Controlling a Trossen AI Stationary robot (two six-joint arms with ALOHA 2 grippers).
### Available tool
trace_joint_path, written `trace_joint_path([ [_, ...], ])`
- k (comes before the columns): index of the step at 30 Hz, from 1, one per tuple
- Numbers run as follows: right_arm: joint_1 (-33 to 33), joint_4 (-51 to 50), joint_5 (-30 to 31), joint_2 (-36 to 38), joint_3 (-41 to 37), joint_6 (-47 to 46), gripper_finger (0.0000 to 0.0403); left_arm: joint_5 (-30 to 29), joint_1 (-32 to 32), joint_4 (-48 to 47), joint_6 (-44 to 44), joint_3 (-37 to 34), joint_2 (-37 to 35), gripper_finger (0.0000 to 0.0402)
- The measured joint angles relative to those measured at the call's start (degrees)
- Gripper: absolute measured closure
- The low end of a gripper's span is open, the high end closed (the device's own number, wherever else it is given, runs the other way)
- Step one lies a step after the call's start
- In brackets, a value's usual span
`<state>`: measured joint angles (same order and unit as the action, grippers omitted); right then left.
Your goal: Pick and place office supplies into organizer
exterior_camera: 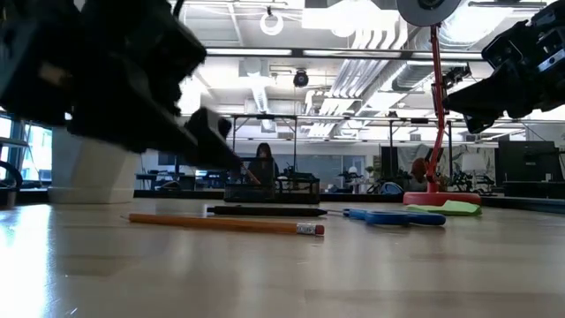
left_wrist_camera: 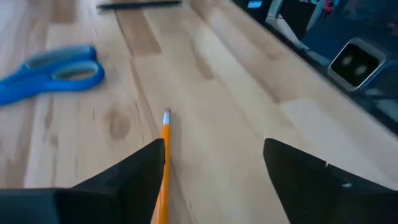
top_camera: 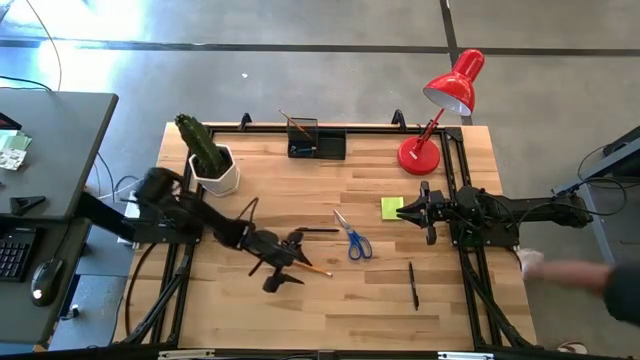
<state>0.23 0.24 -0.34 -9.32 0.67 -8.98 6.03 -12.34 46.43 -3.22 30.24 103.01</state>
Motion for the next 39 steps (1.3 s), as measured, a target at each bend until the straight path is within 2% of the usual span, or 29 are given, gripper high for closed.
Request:
trace_joint_path([
  [6, -0.02, 0.01, -0.02, -0.02, 0.00, -0.01, 0.0351, -1.13, 0.49, 6.49, -0.02, -0.04, 7.27, 0.0199],
  [11, -0.02, 0.01, -0.07, -0.02, 0.00, 0.01, 0.0351, -0.92, 2.82, 8.03, 0.00, -0.02, 8.84, 0.0225],
  [18, -0.02, 0.01, -0.07, -0.02, 0.00, 0.00, 0.0352, 1.66, 6.13, 9.72, 0.81, -0.02, 9.20, 0.0224],
  [31, 0.00, 0.00, -0.09, -0.02, 0.00, 0.00, 0.0350, 0.49, 8.70, 22.78, 3.12, 0.20, 19.49, 0.0242],
  [39, -0.02, -0.01, -0.09, -0.02, 0.00, -0.01, 0.0351, -1.74, 8.52, 21.87, 5.86, 0.31, 20.32, 0.0261],
])
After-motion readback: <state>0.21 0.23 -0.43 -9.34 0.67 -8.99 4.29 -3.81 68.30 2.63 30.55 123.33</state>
